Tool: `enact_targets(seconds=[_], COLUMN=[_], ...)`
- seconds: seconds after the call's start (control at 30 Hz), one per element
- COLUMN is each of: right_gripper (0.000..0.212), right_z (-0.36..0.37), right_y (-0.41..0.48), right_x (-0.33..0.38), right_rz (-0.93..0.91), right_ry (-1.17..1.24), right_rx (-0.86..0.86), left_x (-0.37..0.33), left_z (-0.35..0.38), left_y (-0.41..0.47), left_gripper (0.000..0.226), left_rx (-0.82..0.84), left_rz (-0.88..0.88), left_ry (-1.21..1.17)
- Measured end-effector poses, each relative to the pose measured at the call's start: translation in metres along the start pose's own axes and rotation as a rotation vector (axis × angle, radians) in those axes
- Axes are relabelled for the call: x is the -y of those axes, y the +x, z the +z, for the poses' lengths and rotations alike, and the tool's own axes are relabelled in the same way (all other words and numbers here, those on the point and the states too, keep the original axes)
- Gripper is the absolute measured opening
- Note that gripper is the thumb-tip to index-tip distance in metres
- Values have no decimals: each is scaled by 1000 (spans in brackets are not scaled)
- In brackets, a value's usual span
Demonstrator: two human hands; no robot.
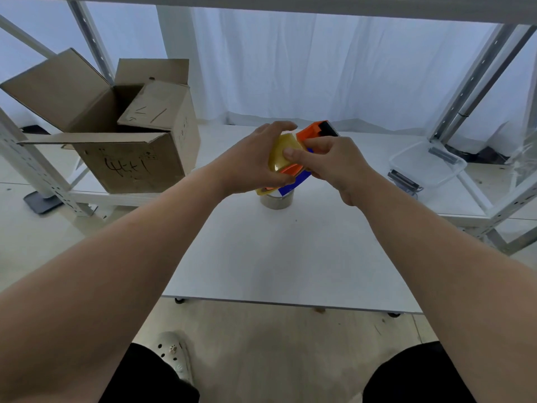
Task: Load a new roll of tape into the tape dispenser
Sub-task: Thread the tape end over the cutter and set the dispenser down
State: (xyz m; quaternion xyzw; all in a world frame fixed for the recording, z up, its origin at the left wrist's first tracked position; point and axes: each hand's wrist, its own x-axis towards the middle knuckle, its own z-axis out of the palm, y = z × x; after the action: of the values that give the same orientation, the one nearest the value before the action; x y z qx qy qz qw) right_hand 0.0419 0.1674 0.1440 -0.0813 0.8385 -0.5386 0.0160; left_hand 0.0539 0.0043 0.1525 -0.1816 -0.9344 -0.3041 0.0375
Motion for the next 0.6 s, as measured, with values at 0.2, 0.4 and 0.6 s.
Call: enact_targets(seconds=[0.2, 0.4, 0.6], right_gripper=[46, 39, 32], right_z=[7, 11, 13], right_y=[5, 1, 2], right_x=[-1, -6, -6], right_rz=[-22, 174, 34], right_ry=[14, 103, 4], right_rx=[-78, 199, 81], left_x=[2, 3, 2], left_z=[4, 8, 13], left_y=[-2, -8, -1], left_gripper=[61, 59, 62], left_rx=[-44, -111, -99], left_rz=[-88, -81, -69], left_ry=[-13, -88, 26])
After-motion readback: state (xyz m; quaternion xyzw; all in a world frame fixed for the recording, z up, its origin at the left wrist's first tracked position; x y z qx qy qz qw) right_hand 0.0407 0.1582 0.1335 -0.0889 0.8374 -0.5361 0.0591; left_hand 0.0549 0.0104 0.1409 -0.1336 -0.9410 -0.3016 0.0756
